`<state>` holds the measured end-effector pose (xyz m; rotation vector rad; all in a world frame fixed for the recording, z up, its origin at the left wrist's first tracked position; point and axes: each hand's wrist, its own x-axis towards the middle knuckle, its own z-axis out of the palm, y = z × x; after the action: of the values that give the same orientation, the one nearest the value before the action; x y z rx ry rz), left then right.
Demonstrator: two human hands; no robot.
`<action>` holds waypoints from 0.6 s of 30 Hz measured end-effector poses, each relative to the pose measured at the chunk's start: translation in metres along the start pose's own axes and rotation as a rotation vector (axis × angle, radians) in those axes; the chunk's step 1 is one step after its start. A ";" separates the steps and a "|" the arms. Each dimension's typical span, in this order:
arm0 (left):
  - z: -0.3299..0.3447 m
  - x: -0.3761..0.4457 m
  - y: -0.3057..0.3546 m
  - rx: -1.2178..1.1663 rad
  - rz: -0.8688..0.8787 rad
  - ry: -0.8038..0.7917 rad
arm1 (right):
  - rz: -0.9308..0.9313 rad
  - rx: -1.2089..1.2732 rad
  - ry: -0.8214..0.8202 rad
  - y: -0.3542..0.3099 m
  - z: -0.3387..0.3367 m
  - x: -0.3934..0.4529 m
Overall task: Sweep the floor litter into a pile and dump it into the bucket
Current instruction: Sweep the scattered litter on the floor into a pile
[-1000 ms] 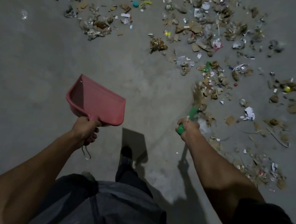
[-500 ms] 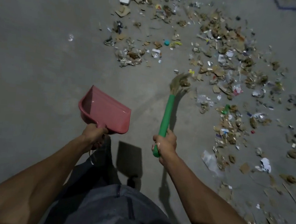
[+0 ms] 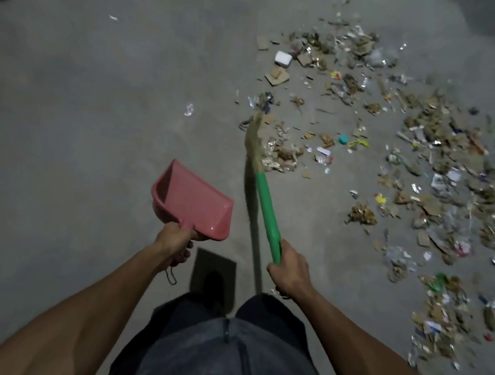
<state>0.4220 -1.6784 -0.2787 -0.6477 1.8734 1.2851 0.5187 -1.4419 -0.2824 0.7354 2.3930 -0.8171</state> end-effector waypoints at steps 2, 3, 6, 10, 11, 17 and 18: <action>-0.020 0.012 0.018 -0.025 0.000 0.032 | -0.055 -0.040 -0.029 -0.032 -0.003 0.025; -0.030 0.019 0.026 -0.035 -0.004 0.048 | -0.077 -0.061 -0.046 -0.048 -0.005 0.038; -0.056 0.039 0.047 -0.061 -0.024 0.095 | -0.154 -0.134 -0.088 -0.094 -0.008 0.081; -0.089 0.070 0.077 -0.074 -0.068 0.148 | -0.244 -0.235 -0.129 -0.157 -0.011 0.146; -0.097 0.078 0.085 -0.082 -0.081 0.162 | -0.266 -0.258 -0.138 -0.173 -0.013 0.162; -0.141 0.144 0.152 -0.114 -0.130 0.233 | -0.321 -0.348 -0.196 -0.275 -0.016 0.272; -0.148 0.157 0.163 -0.123 -0.146 0.251 | -0.315 -0.362 -0.212 -0.292 -0.018 0.291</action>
<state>0.1626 -1.7547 -0.2867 -1.0321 1.9141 1.2779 0.1194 -1.5321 -0.3313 0.1240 2.3954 -0.5221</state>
